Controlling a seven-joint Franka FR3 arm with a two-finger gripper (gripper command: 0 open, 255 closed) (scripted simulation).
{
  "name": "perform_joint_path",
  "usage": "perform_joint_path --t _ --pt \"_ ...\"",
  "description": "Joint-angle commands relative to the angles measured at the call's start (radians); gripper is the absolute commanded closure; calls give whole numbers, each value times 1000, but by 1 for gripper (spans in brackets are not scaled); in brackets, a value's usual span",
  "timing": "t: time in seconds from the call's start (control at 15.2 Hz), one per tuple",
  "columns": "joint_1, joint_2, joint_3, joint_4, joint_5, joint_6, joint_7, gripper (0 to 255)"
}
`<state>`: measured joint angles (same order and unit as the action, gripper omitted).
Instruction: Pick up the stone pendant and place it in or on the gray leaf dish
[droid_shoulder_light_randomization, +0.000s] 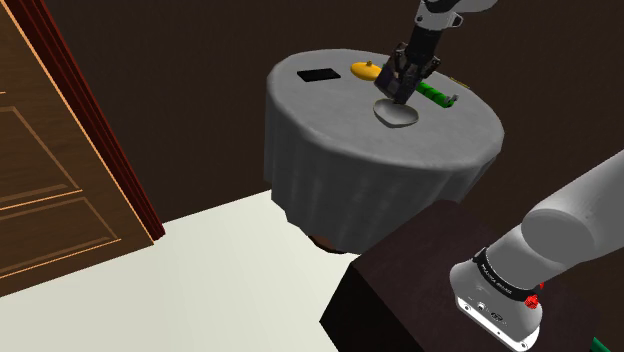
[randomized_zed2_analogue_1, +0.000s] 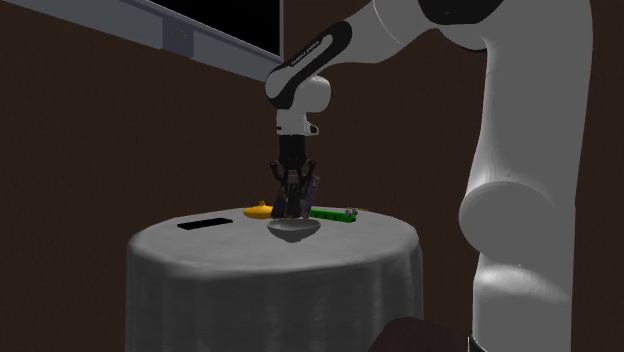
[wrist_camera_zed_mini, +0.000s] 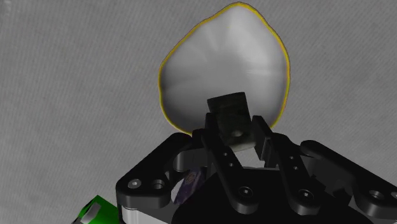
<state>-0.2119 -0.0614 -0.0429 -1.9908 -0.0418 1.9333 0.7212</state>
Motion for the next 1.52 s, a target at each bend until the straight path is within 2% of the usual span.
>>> perform_joint_path --t 0.0,0.13,0.59,0.66,0.99,1.25,1.45 --pt "-1 3 -1 -27 0 31 -1 255" --pt "-1 9 -1 -48 -1 58 0 255" --pt "-1 9 -1 -48 -1 58 0 255" --pt "-1 9 -1 -48 -1 58 0 0" --pt "-1 9 -1 -48 -1 58 0 0" --pt "1 -13 1 55 0 -67 -1 0" --pt "1 -13 1 55 0 -67 -1 0"
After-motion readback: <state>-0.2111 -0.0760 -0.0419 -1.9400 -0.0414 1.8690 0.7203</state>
